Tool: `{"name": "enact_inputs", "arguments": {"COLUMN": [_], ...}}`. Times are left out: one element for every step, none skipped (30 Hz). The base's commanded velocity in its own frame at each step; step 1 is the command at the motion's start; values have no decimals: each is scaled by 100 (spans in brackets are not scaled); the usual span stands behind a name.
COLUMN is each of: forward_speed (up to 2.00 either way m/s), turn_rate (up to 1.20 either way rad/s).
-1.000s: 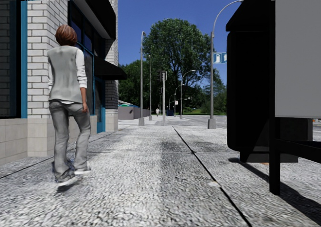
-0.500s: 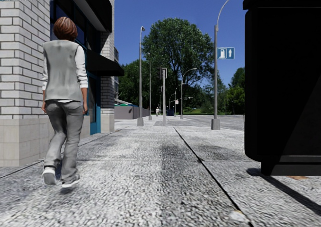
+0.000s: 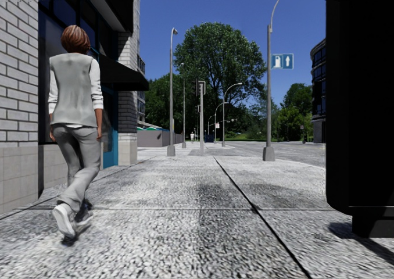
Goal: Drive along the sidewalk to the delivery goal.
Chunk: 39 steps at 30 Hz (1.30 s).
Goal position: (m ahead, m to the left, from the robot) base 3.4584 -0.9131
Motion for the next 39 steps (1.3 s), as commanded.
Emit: {"name": "enact_inputs", "arguments": {"forward_speed": [98,101,101,111,120,122,122,123,123,123,123,123,125,125,132,134,135,135,135,135,135,135,135,130,130,126,121,119,119,118,118,118,118,118,118,118,118,118,118], "turn_rate": [0,0,0,0,0,0,0,0,0,0,0,-1,-2,-2,-3,-3,-3,-3,-3,-7,-28,-28,-40,-53,-53,-58,-59,-59,-59,-61,-64,-65,-65,-65,-65,-65,-65,-65,-65]}}
